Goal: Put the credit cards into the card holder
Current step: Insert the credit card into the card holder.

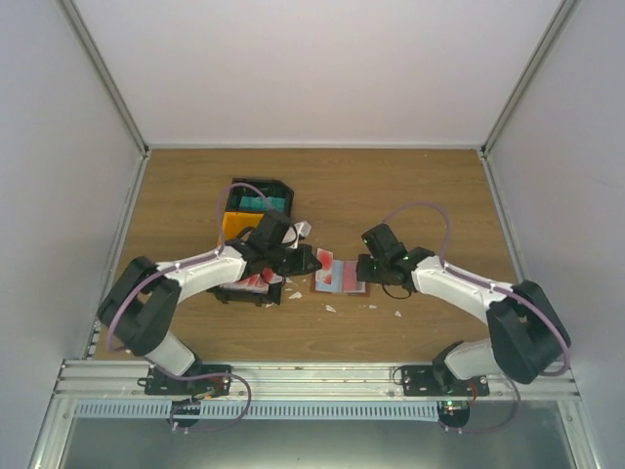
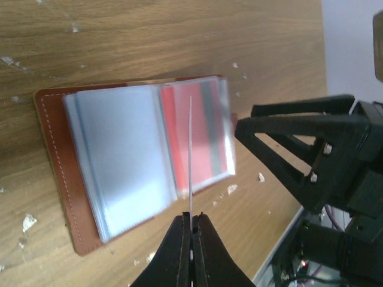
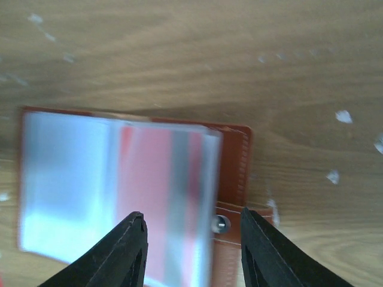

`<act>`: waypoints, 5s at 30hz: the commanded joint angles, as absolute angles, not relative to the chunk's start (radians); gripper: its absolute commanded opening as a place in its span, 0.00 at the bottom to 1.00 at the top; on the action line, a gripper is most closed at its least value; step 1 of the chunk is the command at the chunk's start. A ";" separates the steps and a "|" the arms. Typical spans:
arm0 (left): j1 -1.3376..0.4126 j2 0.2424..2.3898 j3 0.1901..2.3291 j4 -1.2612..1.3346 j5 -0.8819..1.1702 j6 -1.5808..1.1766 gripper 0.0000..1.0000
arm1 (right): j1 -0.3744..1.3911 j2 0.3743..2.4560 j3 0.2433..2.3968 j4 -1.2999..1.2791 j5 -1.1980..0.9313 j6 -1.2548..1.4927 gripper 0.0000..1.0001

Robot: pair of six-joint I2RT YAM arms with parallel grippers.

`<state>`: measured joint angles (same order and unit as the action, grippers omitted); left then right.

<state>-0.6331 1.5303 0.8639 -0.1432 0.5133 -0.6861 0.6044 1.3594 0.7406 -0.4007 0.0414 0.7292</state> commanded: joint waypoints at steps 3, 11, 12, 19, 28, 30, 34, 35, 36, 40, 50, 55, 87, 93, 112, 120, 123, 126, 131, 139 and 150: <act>-0.647 1.642 0.871 0.074 0.472 -0.737 0.00 | 0.597 1.460 0.770 -0.492 0.150 0.697 0.44; -0.647 1.713 0.833 0.191 0.549 -0.751 0.00 | 0.591 1.522 0.773 -0.503 0.118 0.674 0.45; -0.647 1.722 0.834 0.196 0.553 -0.747 0.00 | 0.589 1.531 0.771 -0.505 0.111 0.674 0.45; -0.647 1.764 0.802 0.262 0.598 -0.753 0.00 | 0.580 1.557 0.733 -0.480 0.062 0.697 0.43; -0.647 1.856 0.796 0.359 0.680 -0.799 0.00 | 0.577 1.554 0.729 -0.494 0.057 0.713 0.38; -0.647 1.877 0.800 0.365 0.693 -0.820 0.00 | 0.577 1.551 0.729 -0.494 0.053 0.715 0.38; -0.647 1.911 0.796 0.425 0.738 -0.870 0.00 | 0.577 1.536 0.723 -0.484 0.038 0.721 0.39; -0.647 1.911 0.791 0.426 0.731 -0.877 0.00 | 0.575 1.534 0.723 -0.482 0.035 0.722 0.39; -0.647 1.902 0.788 0.420 0.711 -0.879 0.00 | 0.576 1.535 0.724 -0.482 0.035 0.721 0.39; -0.647 1.833 0.765 0.365 0.607 -0.853 0.00 | 0.575 1.535 0.726 -0.496 0.060 0.731 0.38; -0.647 1.745 0.734 0.343 0.598 -0.832 0.00 | 0.562 1.404 0.707 -0.487 0.084 0.800 0.49; -0.648 1.756 0.733 0.368 0.634 -0.839 0.00 | 0.536 1.371 0.659 -0.408 -0.033 0.799 0.65; -0.654 1.933 0.707 0.631 0.690 -0.926 0.00 | 0.534 1.446 0.650 -0.473 -0.082 0.772 0.39; -0.661 1.952 0.716 0.643 0.676 -0.933 0.00 | 0.535 1.448 0.648 -0.457 -0.108 0.769 0.36; -0.723 1.973 0.797 0.584 0.629 -0.939 0.03 | 0.535 1.431 0.621 -0.407 -0.145 0.785 0.32; -0.767 1.968 0.847 0.503 0.612 -0.971 0.02 | 0.535 1.394 0.620 -0.407 -0.141 0.795 0.32; -0.764 1.951 0.826 0.482 0.540 -0.977 0.00 | 0.535 1.391 0.617 -0.411 -0.130 0.797 0.32; -0.763 1.930 0.796 0.480 0.480 -0.986 0.00 | 0.535 1.394 0.613 -0.412 -0.124 0.798 0.32; -0.759 1.930 0.766 0.516 0.457 -1.021 0.00 | 0.535 1.403 0.609 -0.417 -0.116 0.792 0.32; -0.758 1.917 0.755 0.527 0.427 -1.047 0.00 | 0.535 1.416 0.602 -0.403 -0.123 0.790 0.30; -0.756 1.928 0.731 0.569 0.456 -1.076 0.00 | 0.535 1.422 0.591 -0.407 -0.115 0.799 0.19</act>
